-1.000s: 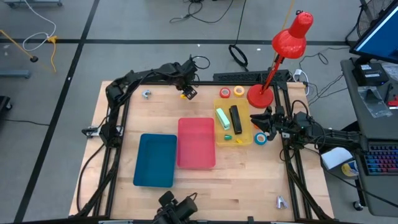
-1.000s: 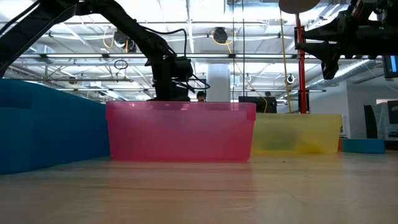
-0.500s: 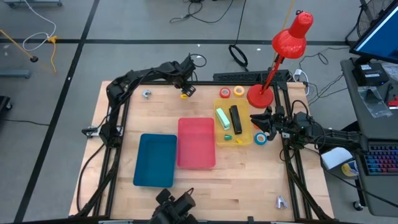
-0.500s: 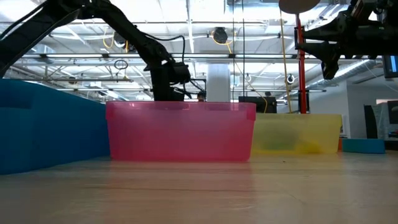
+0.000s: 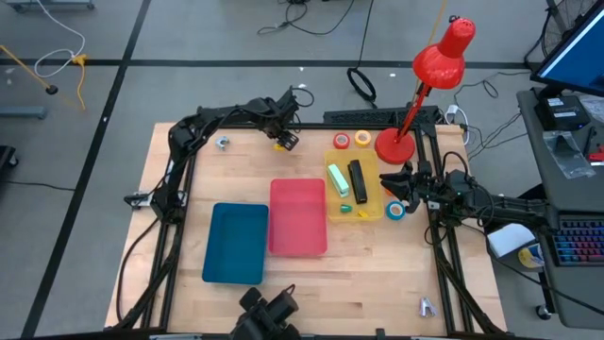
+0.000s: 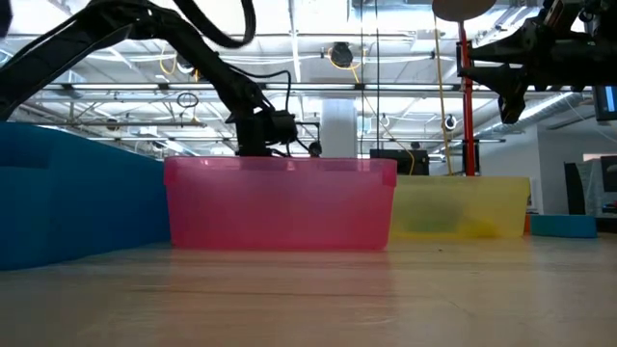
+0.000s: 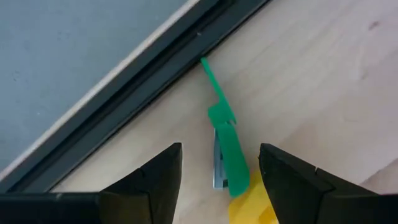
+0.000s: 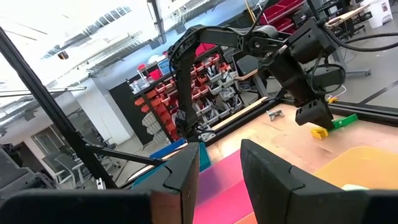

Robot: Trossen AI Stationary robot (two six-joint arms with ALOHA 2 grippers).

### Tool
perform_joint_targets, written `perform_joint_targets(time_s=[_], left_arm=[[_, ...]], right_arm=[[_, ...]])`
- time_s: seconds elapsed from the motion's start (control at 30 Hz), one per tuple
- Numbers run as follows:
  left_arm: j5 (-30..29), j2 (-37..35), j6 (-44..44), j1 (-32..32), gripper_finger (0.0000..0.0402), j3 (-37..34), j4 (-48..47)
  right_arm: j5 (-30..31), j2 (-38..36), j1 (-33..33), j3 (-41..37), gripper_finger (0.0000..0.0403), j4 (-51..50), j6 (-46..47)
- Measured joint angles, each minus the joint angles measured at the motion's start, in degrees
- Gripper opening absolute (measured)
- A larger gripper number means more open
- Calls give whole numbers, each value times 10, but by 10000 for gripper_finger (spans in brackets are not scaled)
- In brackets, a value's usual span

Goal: Pick and place Stapler, Stapler remover, tape
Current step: Put the green stapler into the yellow bin

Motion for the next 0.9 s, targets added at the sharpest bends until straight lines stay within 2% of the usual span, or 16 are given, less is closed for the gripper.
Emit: perform_joint_targets(time_s=[0.37,0.47,0.8,0.9], left_arm=[[4,16,1,1,213,1,2],[4,16,0,3,203,1,0],[13,17,1,5,68,1,-5],[15,17,4,5,45,1,-6]], right_arm=[[16,0,0,0,112,0,5],[21,0,0,0,112,0,5],[28,0,0,0,112,0,4],[27,0,0,0,112,0,4]])
